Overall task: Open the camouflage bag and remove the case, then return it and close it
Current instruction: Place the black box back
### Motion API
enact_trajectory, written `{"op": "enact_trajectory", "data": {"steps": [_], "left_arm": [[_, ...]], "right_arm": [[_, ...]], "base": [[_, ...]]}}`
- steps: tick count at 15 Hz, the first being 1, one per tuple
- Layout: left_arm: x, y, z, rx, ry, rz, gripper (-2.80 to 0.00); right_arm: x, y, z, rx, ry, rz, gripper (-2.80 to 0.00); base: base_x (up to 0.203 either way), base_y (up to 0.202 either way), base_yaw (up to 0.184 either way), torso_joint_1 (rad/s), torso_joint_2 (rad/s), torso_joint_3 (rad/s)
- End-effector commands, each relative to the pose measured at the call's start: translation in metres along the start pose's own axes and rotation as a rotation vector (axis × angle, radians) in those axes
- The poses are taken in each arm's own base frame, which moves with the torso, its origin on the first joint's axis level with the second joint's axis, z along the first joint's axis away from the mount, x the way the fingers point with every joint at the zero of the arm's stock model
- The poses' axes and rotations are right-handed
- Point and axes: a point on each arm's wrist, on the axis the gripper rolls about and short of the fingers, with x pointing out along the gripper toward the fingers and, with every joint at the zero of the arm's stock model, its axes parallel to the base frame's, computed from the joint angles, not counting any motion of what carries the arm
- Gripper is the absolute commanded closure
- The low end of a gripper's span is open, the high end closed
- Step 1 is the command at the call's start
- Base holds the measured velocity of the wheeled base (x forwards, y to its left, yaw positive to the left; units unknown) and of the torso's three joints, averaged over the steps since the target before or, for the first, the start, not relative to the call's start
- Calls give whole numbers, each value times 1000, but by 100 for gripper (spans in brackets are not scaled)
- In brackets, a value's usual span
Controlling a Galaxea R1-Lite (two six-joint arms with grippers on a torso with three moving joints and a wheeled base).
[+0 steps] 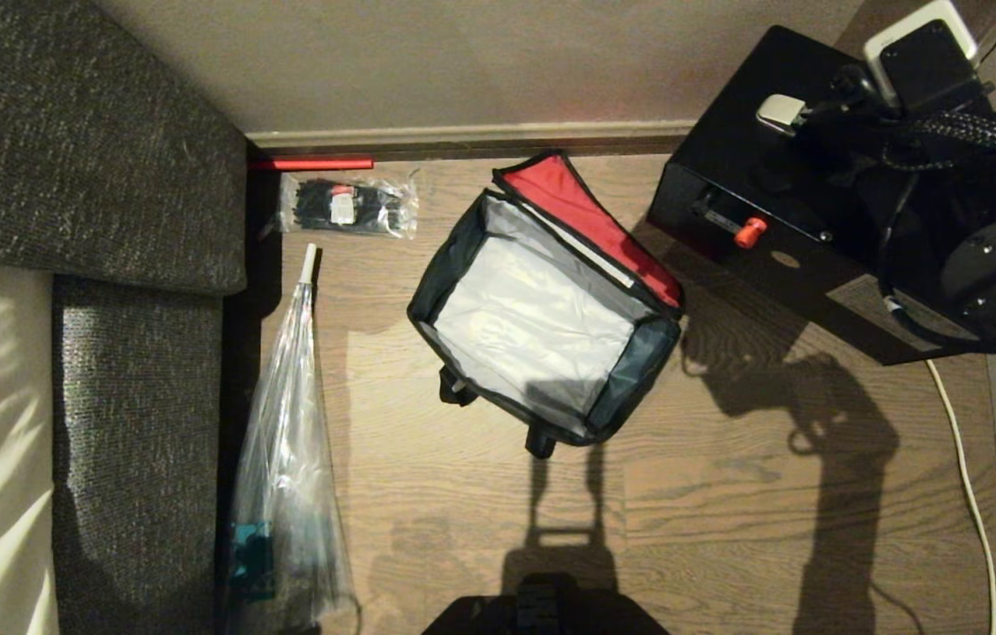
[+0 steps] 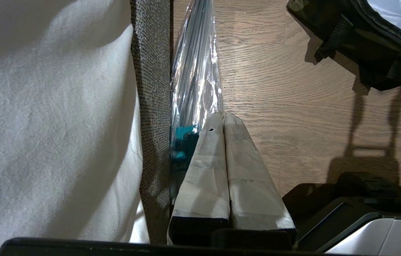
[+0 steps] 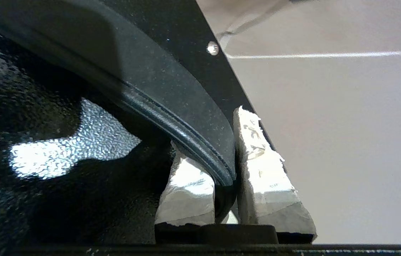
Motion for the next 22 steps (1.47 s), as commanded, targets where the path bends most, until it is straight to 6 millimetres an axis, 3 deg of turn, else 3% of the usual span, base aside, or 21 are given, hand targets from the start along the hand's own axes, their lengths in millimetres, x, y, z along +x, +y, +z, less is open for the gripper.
{"op": "enact_trajectory", "data": {"steps": [1,6,22], "left_arm": [[0,0,0,0,0,1,0],[0,0,0,-1,0,0,0],[0,0,0,-1,0,0,0]], "right_arm": [[-9,10,5,14,-11,37,0],[-16,25,13,28,-21,82,0],[-83,66,75,119,-101,268,0]], "base": [[0,0,0,0,0,0],[0,0,0,0,0,0],[0,0,0,0,0,0]]}}
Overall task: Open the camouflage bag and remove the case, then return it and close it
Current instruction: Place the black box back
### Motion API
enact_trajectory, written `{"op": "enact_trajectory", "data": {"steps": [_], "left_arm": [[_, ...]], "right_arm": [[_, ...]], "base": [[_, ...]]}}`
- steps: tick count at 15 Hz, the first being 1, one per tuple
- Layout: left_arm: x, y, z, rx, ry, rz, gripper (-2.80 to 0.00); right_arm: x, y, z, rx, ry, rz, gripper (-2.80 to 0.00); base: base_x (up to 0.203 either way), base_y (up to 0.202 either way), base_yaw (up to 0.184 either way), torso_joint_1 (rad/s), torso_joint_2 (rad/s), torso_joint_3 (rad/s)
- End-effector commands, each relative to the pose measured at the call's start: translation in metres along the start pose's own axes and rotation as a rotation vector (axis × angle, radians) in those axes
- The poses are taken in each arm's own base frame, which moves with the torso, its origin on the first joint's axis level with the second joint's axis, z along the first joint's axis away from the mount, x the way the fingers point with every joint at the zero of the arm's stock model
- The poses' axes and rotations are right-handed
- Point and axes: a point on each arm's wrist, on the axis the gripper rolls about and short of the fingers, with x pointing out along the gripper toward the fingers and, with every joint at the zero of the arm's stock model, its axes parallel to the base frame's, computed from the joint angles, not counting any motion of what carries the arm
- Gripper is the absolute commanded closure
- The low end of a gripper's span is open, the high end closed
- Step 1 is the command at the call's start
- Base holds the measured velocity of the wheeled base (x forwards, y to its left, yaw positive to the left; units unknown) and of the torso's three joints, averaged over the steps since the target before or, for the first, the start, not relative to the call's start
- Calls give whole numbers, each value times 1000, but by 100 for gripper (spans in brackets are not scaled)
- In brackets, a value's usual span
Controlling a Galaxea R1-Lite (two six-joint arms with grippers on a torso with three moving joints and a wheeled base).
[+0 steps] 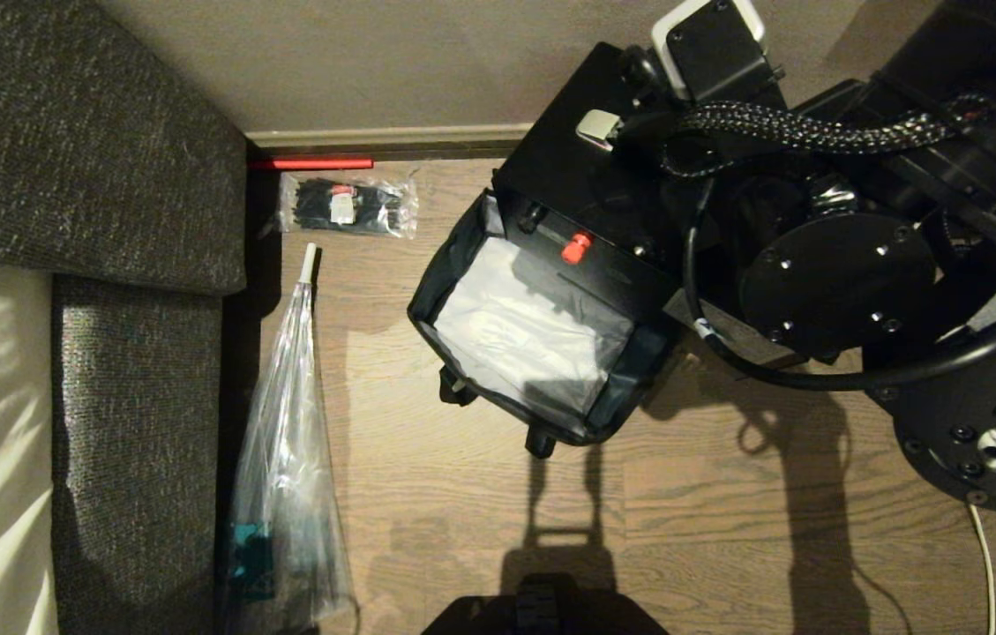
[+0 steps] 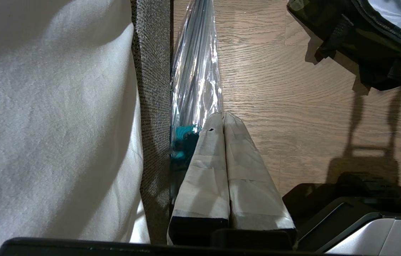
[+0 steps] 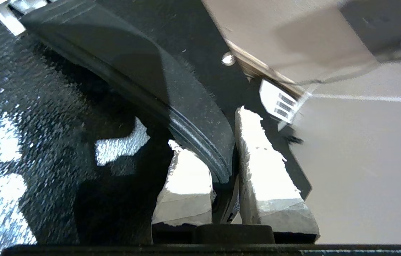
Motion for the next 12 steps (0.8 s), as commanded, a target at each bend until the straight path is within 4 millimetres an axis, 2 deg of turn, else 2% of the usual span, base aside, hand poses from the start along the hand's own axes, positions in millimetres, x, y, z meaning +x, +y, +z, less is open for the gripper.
{"op": "enact_trajectory", "data": {"steps": [1,8,12], "left_arm": [[0,0,0,1,0,0,0],[0,0,0,0,0,0,0],[0,0,0,0,0,0,0]], "right_arm": [[-6,14,3,-7,-4,22,0],[-29,54,13,-16,-21,92,0],[-34,75,9,-8,-16,112,0]], "base": [[0,0,0,0,0,0],[0,0,0,0,0,0],[0,0,0,0,0,0]]}}
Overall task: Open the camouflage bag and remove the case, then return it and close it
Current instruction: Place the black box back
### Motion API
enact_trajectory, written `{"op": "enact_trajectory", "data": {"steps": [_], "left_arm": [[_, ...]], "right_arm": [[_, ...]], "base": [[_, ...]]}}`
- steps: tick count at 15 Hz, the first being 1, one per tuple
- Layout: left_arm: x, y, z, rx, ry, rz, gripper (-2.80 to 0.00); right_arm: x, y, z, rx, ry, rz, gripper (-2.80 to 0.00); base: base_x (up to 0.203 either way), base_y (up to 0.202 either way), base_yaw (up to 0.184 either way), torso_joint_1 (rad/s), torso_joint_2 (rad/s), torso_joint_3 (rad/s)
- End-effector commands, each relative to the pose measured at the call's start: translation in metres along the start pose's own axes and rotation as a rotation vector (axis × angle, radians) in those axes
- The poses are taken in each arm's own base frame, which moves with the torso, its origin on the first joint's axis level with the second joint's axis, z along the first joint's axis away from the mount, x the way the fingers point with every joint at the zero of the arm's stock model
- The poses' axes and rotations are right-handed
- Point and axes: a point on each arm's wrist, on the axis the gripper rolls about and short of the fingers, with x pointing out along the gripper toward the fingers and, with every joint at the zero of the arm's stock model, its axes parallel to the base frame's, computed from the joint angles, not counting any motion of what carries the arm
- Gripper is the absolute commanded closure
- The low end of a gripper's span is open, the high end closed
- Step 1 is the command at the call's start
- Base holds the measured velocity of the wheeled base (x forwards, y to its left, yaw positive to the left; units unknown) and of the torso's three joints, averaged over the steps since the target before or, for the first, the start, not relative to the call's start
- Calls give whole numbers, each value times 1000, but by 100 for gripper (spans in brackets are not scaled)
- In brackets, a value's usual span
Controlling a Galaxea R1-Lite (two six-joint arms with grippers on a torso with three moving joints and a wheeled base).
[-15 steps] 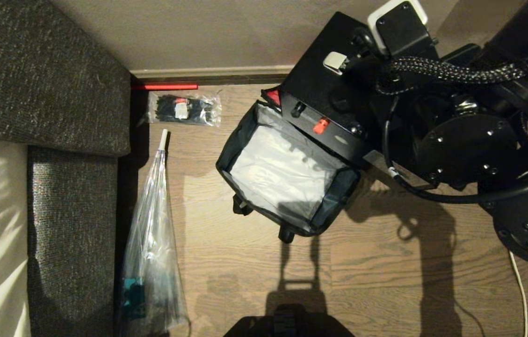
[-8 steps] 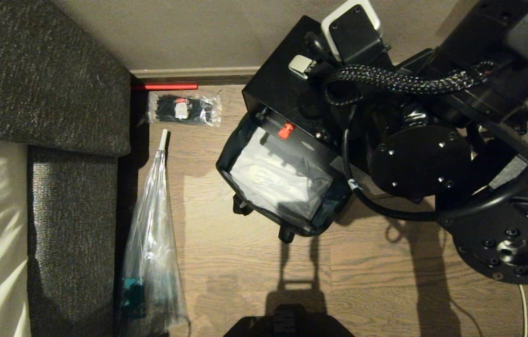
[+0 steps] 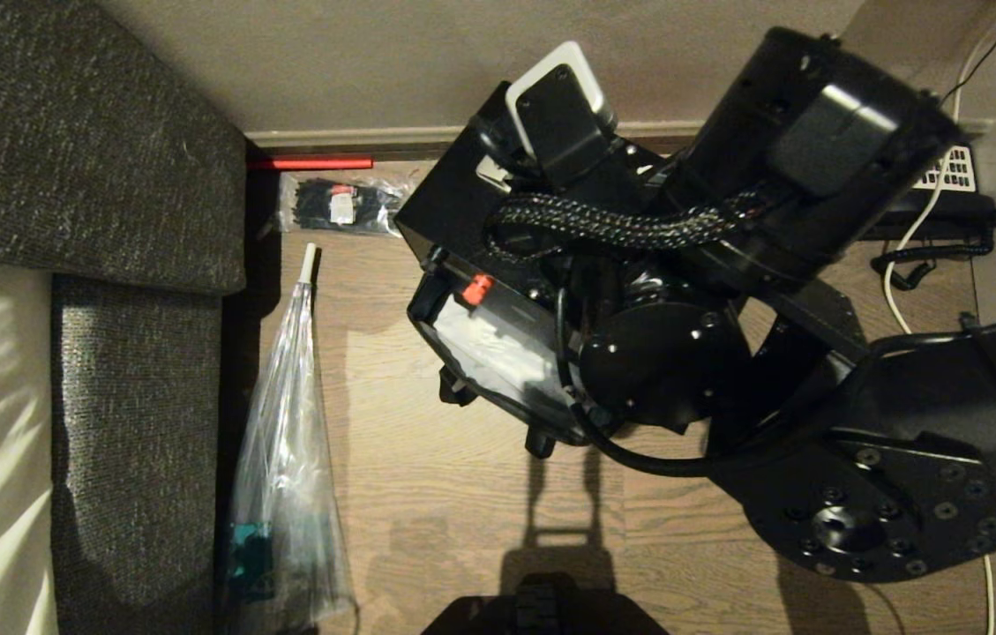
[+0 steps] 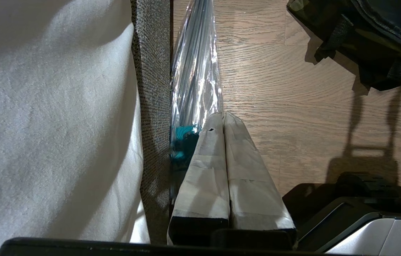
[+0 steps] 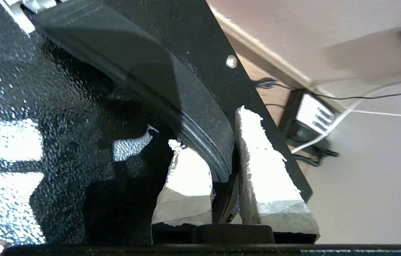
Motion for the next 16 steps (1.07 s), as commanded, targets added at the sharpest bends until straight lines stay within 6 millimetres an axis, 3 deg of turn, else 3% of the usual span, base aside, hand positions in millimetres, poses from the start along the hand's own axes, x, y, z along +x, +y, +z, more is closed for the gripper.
{"op": "enact_trajectory", "data": {"steps": [1,5,16], "left_arm": [[0,0,0,0,0,0,0],[0,0,0,0,0,0,0],[0,0,0,0,-1,1,0]], "right_arm": [[0,22,-8,-21,15,10,0],[1,44,-16,-26,26,21,0],[3,67,-23,-31,36,28,0]], "base": [[0,0,0,0,0,0],[0,0,0,0,0,0],[0,0,0,0,0,0]]}}
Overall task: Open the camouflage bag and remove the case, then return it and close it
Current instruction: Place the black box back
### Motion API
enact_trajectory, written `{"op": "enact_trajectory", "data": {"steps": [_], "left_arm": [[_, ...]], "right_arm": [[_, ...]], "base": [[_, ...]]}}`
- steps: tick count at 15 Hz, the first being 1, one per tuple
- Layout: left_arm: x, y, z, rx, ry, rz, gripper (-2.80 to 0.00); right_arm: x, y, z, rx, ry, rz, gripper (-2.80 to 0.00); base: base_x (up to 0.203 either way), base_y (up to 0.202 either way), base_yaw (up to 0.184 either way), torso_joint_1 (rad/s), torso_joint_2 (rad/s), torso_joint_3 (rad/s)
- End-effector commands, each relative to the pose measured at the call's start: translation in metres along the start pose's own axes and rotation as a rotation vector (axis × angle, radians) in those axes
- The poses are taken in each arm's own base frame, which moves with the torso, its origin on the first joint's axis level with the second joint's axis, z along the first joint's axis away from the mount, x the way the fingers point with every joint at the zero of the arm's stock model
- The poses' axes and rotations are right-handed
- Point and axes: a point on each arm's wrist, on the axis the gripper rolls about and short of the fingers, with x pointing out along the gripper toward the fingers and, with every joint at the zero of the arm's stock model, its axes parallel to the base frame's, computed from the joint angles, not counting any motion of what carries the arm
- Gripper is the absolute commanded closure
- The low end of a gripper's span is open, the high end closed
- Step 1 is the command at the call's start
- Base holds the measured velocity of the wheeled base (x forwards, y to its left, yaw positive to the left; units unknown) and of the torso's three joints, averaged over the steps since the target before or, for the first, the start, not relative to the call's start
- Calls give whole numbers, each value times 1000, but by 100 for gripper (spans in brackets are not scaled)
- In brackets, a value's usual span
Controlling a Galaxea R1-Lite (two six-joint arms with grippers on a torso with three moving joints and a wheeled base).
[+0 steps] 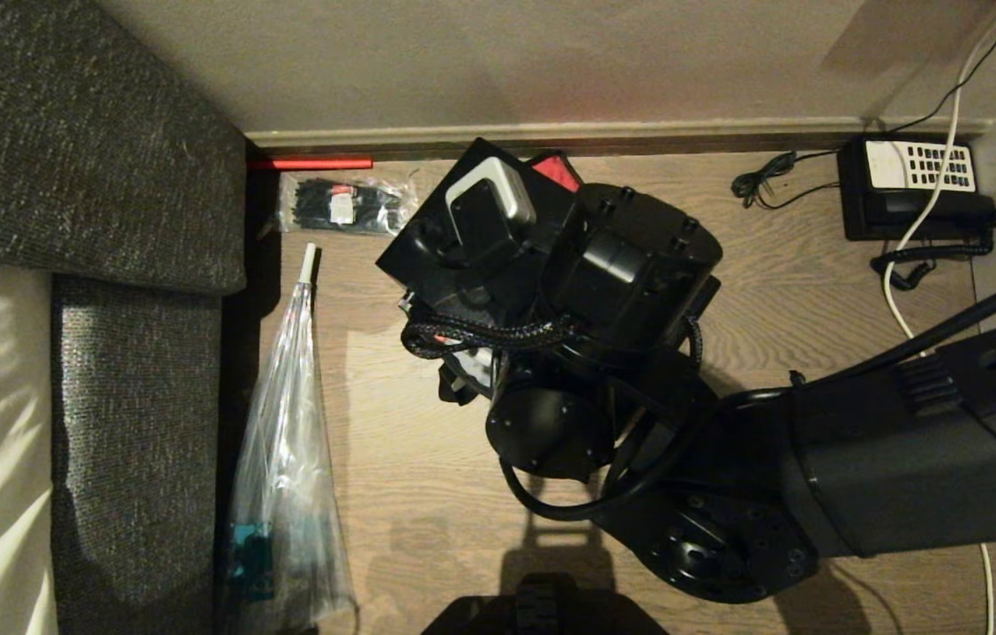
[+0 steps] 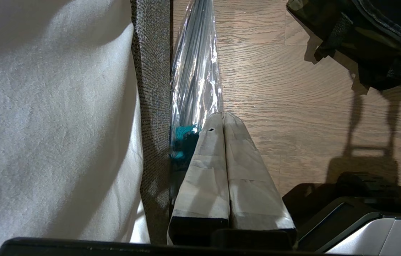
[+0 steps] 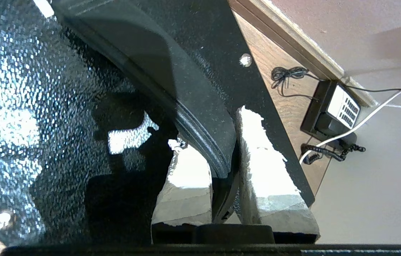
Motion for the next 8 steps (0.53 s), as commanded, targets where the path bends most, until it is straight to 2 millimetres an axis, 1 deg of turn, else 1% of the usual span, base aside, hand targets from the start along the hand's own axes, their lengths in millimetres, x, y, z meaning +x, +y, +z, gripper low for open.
{"op": "enact_trajectory", "data": {"steps": [1,8], "left_arm": [[0,0,0,-1,0,0,0],[0,0,0,1,0,0,0]], "right_arm": [[1,7,-1,-2,6,-3,0],[3,12,-3,8,9,-3,0]], "base": [[0,0,0,0,0,0],[0,0,0,0,0,0]]}}
